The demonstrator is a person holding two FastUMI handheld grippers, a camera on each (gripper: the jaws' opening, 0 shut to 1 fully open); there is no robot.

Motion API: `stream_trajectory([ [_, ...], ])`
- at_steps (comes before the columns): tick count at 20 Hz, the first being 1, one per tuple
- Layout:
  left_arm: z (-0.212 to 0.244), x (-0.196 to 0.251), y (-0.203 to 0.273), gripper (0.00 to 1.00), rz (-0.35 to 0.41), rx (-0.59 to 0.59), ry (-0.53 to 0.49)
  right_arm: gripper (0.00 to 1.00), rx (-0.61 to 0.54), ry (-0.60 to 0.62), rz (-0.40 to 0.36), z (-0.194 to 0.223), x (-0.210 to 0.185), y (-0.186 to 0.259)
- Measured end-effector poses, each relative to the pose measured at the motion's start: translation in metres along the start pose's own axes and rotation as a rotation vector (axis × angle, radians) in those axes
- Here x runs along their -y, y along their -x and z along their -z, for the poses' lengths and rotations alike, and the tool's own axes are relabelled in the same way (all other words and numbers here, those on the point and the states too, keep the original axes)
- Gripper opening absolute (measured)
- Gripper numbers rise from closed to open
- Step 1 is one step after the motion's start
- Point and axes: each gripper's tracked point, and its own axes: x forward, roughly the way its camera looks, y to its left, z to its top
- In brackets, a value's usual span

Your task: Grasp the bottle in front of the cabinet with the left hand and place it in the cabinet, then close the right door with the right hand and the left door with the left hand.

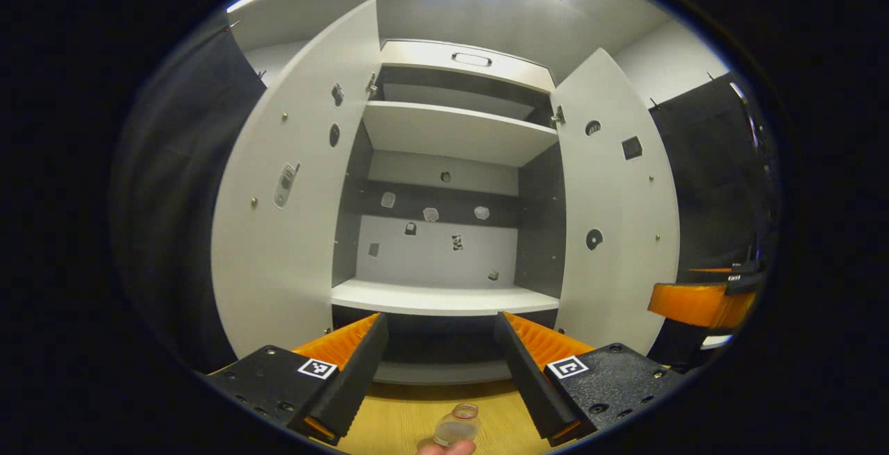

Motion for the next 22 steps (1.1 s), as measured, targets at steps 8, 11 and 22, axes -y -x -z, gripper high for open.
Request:
stream_trajectory([
  [8, 0.148, 0.025, -0.018, 0.95, 0.001, -0.187, 0.009, 0.98, -0.041, 0.037, 0.076, 0.01, 0.022, 0.018],
  [11, 0.192, 0.016, -0.014, 0.95, -0.027, -0.254, 0.031, 0.98, -0.067, 0.029, 0.095, 0.017, 0.028, 0.023],
  [22, 0.297, 0.014, 0.015, 0.94, 0.006, -0.418, -0.01, 0.98, -0.103, 0.037, 0.072, 0.028, 0.025, 0.02],
])
